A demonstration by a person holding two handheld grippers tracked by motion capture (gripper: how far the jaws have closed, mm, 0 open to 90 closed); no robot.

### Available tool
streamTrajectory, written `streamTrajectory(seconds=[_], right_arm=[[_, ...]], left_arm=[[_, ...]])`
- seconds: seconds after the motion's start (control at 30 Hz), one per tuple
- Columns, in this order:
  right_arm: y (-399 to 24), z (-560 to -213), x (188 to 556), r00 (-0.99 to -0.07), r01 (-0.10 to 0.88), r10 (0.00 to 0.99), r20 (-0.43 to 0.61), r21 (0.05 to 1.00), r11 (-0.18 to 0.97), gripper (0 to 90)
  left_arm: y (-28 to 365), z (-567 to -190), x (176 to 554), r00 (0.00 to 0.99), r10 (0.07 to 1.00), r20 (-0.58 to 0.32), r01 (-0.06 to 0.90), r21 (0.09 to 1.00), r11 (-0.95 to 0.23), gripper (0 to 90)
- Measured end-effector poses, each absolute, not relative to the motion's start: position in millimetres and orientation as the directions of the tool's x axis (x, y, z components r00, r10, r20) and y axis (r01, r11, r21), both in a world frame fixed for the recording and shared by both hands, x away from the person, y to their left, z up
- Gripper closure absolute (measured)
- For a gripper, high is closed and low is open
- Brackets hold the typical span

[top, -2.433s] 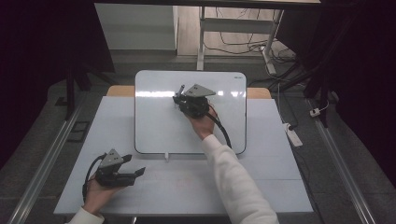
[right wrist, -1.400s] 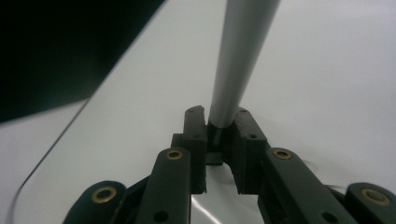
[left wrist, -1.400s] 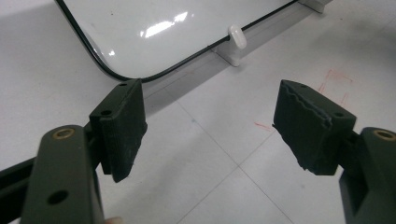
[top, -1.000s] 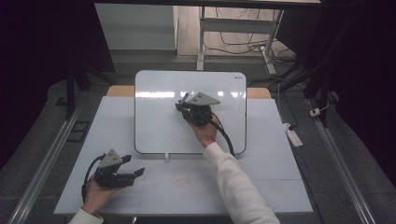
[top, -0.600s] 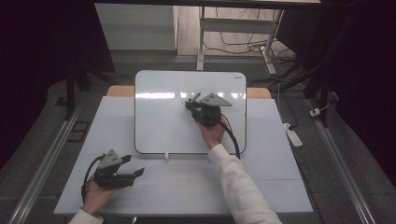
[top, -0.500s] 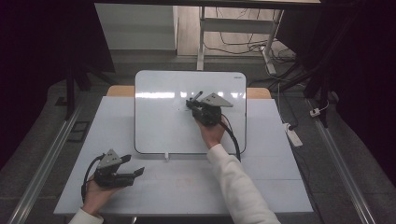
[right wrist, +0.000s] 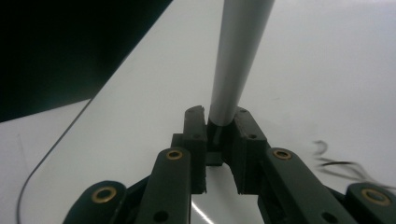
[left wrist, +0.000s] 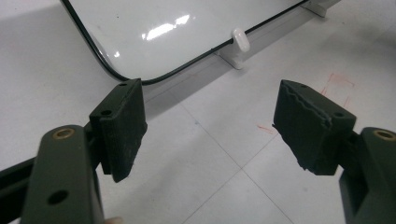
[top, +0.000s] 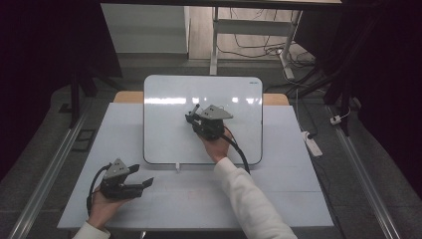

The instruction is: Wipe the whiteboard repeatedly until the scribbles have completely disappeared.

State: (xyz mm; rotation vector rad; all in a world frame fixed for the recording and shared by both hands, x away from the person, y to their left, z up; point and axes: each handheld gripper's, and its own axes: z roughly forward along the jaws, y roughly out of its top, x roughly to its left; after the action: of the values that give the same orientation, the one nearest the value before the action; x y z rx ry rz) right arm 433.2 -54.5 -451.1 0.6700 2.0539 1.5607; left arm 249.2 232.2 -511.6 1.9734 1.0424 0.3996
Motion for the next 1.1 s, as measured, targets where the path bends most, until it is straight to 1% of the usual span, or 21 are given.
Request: streamTrajectory(seconds=[0.07,0.13,0.2,0.27,0.3,0.37,0.4,0.43,0.5,0.57,0.6,0.67,0.73,0.8,0.83,0.9,0.93,0.97,1.03,1.07,1.1], right_arm=[[-68.8,-445.0,440.6,-0.721,0.119,0.692,-0.028,0.979,0.164,77.8],[-74.0,-443.5,442.7,-0.712,0.138,0.702,0.003,0.981,0.135,77.7],[-67.3,-446.1,437.7,-0.746,0.115,0.664,-0.048,0.973,0.200,77.7],[-68.0,-444.5,437.0,-0.749,0.087,0.655,-0.101,0.965,0.247,77.7],[-74.6,-441.4,441.1,-0.729,0.092,0.679,-0.087,0.970,0.223,77.7],[-90.4,-435.1,450.5,-0.685,0.126,0.729,-0.011,0.983,0.133,77.7],[-93.0,-434.7,452.5,-0.688,0.132,0.726,0.002,0.984,0.122,77.7],[-90.0,-436.0,449.6,-0.689,0.127,0.724,-0.014,0.982,0.141,77.7],[-76.7,-442.3,441.3,-0.755,0.100,0.651,-0.079,0.967,0.234,77.7],[-70.8,-443.7,436.8,-0.763,0.064,0.631,-0.143,0.954,0.294,77.7],[-74.7,-442.0,440.1,-0.755,0.080,0.646,-0.113,0.962,0.262,77.7],[-89.3,-436.7,447.3,-0.699,0.111,0.714,-0.050,0.978,0.177,77.7],[-98.0,-436.6,450.4,-0.685,0.123,0.728,-0.012,0.984,0.132,77.7],[-92.4,-440.3,442.8,-0.701,0.116,0.712,-0.042,0.978,0.172,77.7],[-86.7,-444.6,438.3,-0.733,0.119,0.679,-0.044,0.974,0.191,77.7],[-79.8,-451.7,430.4,-0.755,0.086,0.648,-0.094,0.967,0.242,77.7],[-82.4,-451.6,432.4,-0.756,0.088,0.649,-0.089,0.968,0.235,77.7],[-88.7,-449.4,436.7,-0.745,0.109,0.665,-0.053,0.974,0.200,77.8],[-103.1,-442.4,444.7,-0.684,0.115,0.729,-0.014,0.985,0.126,77.7],[-103.1,-442.4,444.7,-0.684,0.115,0.729,-0.014,0.985,0.126,77.7],[-107.0,-440.7,446.7,-0.671,0.125,0.742,0.011,0.987,0.098,77.7]], left_arm=[[232.1,-511.4,248.6,0.601,0.793,-0.102,0.521,0.802,-0.292,26.2],[232.1,-511.4,248.9,0.603,0.792,-0.100,0.519,0.803,-0.293,26.2],[231.9,-511.9,249.8,0.602,0.792,-0.098,0.521,0.800,-0.297,26.2],[231.5,-512.1,249.5,0.602,0.792,-0.099,0.521,0.800,-0.296,26.2],[231.4,-511.8,249.0,0.603,0.792,-0.097,0.520,0.800,-0.298,26.2],[231.1,-511.3,248.3,0.603,0.792,-0.097,0.518,0.802,-0.296,26.2],[231.1,-511.1,248.6,0.602,0.793,-0.097,0.518,0.803,-0.296,26.2],[231.0,-511.2,249.1,0.603,0.792,-0.096,0.519,0.802,-0.297,26.3],[230.5,-511.7,250.0,0.604,0.791,-0.095,0.520,0.800,-0.300,26.3],[230.1,-512.0,250.0,0.605,0.791,-0.093,0.520,0.798,-0.304,26.2],[230.0,-511.9,249.4,0.604,0.791,-0.093,0.519,0.800,-0.303,26.2],[230.7,-511.2,248.1,0.605,0.791,-0.093,0.516,0.803,-0.300,26.2],[231.3,-511.1,248.2,0.603,0.792,-0.096,0.516,0.804,-0.295,26.3],[231.4,-512.0,249.9,0.602,0.793,-0.096,0.520,0.801,-0.297,26.3],[231.1,-512.4,250.5,0.603,0.792,-0.097,0.521,0.799,-0.298,26.3],[230.3,-512.2,250.1,0.606,0.791,-0.091,0.518,0.799,-0.305,26.3],[230.0,-512.0,249.0,0.606,0.790,-0.090,0.517,0.800,-0.305,26.3],[229.9,-511.7,248.3,0.606,0.790,-0.089,0.516,0.801,-0.305,26.3],[230.4,-510.9,247.5,0.604,0.791,-0.091,0.514,0.804,-0.299,26.3],[230.4,-510.9,247.5,0.604,0.791,-0.091,0.514,0.804,-0.299,26.3],[230.7,-510.8,248.5,0.603,0.792,-0.096,0.514,0.806,-0.294,26.3]])
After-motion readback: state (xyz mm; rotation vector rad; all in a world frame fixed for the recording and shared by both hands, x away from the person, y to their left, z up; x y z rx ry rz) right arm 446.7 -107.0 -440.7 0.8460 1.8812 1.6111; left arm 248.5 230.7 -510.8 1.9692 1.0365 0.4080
